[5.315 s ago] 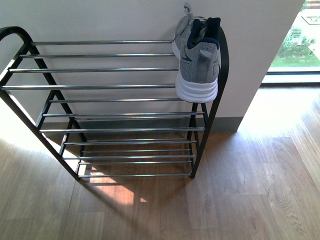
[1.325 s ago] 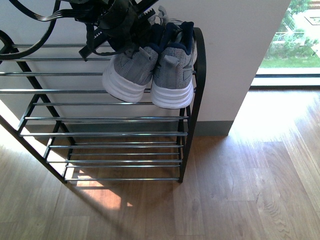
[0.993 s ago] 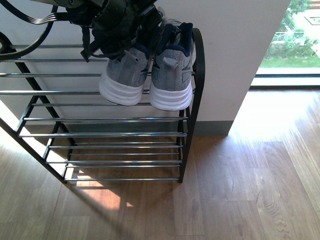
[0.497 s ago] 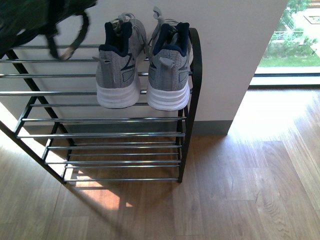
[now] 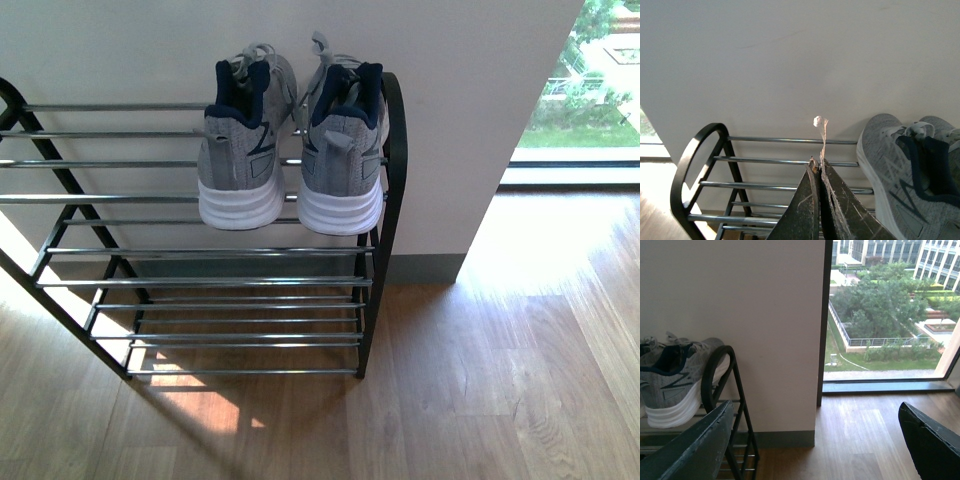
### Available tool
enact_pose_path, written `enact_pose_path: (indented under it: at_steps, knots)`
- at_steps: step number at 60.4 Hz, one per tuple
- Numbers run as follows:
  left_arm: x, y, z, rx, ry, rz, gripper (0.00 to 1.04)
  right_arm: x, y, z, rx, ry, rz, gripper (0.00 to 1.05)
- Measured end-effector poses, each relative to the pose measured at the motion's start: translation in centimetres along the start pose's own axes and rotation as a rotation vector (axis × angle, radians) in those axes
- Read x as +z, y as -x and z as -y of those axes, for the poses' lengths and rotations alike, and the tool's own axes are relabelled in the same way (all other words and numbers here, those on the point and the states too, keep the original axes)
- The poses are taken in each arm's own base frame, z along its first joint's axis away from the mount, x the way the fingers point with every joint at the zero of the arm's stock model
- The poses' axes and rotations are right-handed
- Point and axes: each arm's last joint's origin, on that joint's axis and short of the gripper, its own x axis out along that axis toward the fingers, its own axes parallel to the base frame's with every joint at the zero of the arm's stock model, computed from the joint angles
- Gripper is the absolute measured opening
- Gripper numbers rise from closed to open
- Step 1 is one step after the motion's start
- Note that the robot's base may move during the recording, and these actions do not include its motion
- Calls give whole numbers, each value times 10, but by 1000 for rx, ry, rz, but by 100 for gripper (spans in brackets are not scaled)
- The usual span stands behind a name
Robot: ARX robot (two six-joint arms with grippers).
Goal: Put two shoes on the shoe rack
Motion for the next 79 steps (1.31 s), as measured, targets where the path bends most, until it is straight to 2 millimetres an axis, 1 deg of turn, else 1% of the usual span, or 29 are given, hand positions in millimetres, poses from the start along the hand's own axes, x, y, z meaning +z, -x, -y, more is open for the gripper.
enact_pose_path:
  at_steps: [6, 13, 16, 25, 31, 37, 54, 79]
  knots:
    - [0, 20, -10, -3, -2, -3, 1, 0, 0, 0, 0, 0, 0, 96]
    - [0, 34, -16, -1, -2, -4, 1, 0, 0, 0, 0, 0, 0, 96]
    - [0, 44, -20, -1, -3, -5, 1, 0, 0, 0, 0, 0, 0, 96]
    - [0, 59, -25, -2, -4, -7, 1, 0, 0, 0, 0, 0, 0, 96]
    - [0, 67, -32, -22, -5, -8, 1, 0, 0, 0, 0, 0, 0, 96]
    - [1, 75, -38, 6, -4, -7, 1, 0, 0, 0, 0, 0, 0, 96]
    - [3, 94, -38, 0, -4, 0, 1, 0, 0, 0, 0, 0, 0, 96]
    - [8, 109, -38, 0, -4, 19, 1, 0, 0, 0, 0, 0, 0, 96]
